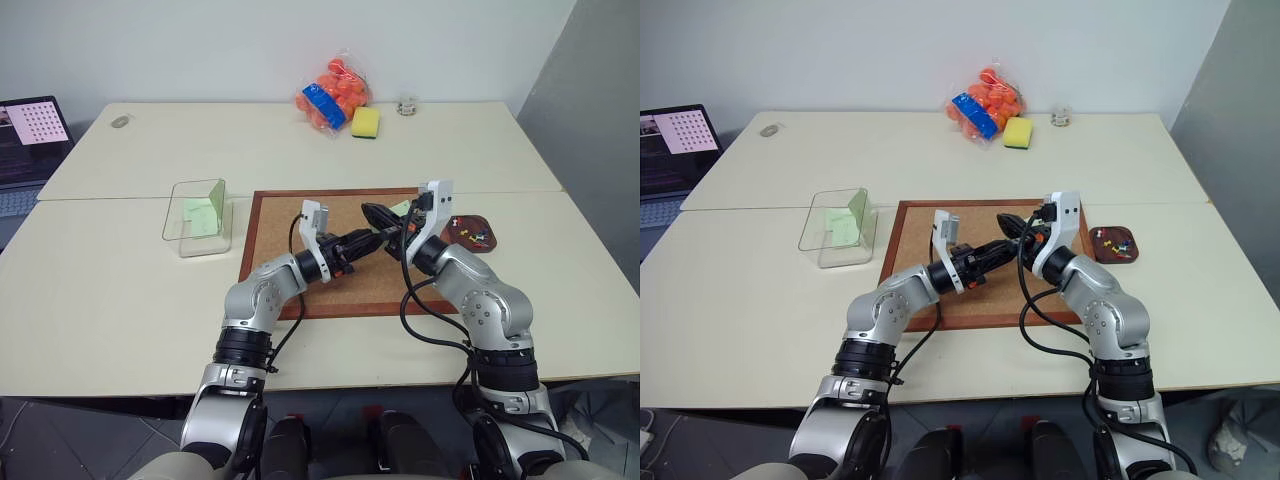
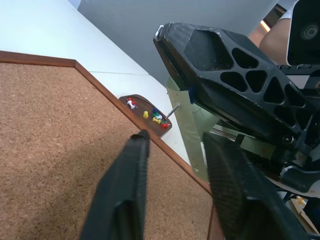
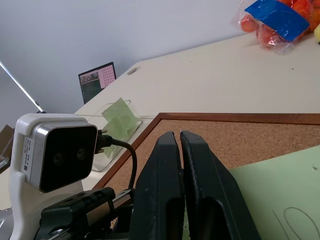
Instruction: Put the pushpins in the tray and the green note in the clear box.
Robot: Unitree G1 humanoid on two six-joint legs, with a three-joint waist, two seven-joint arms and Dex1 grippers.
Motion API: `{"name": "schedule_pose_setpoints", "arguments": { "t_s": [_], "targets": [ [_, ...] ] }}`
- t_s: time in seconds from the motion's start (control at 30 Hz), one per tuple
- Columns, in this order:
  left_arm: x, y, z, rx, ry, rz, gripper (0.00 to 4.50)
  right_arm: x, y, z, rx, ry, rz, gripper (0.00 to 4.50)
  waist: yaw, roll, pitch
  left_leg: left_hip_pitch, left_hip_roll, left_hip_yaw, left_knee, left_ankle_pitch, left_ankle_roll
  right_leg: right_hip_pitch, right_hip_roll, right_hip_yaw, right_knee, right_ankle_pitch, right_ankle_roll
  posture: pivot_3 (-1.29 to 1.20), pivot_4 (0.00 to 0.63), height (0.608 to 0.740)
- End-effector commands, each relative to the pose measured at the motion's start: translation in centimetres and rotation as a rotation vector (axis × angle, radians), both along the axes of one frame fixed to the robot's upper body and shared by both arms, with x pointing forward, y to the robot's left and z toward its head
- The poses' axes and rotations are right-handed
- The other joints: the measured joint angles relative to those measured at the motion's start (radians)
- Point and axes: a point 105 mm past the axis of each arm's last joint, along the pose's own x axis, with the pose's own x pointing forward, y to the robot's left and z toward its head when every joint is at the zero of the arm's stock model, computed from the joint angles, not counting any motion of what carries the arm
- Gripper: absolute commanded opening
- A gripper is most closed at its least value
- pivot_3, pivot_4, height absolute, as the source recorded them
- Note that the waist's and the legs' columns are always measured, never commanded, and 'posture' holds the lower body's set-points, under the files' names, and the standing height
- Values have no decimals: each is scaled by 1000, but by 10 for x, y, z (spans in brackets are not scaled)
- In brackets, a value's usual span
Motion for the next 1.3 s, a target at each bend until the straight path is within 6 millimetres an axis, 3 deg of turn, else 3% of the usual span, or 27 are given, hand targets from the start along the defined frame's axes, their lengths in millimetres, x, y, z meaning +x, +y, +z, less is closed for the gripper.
{"name": "schedule_pose_setpoints", "arguments": {
  "t_s": [0.03, 0.2, 0.4, 0.83, 1.3],
  "targets": [
    [-2, -7, 13, -27, -40, -35, 821, -7, 5, 16, 16, -61, 31, 0, 0, 0, 0, 0, 0, 0, 0, 0, 0, 0, 0, 0, 0, 0, 0, 0, 150, 740],
    [-2, -8, 14, -29, -43, -34, 38, -7, 6, 15, 16, -61, 32, 0, 0, 0, 0, 0, 0, 0, 0, 0, 0, 0, 0, 0, 0, 0, 0, 0, 150, 740],
    [-3, -8, 15, -53, -20, -41, 38, -6, 2, 15, 13, -62, 18, 0, 0, 0, 0, 0, 0, 0, 0, 0, 0, 0, 0, 0, 0, 0, 0, 0, 150, 740],
    [-5, -9, 27, -273, 228, -69, 38, -4, -7, 22, 25, -87, -27, 0, 0, 0, 0, 0, 0, 0, 0, 0, 0, 0, 0, 0, 0, 0, 0, 0, 150, 740],
    [-7, -2, 9, -305, 368, -7, 38, -4, -21, 38, 57, -115, -62, 0, -1, 0, 0, 0, 0, 0, 0, 0, 0, 0, 0, 0, 0, 0, 0, 0, 150, 740]
  ]
}}
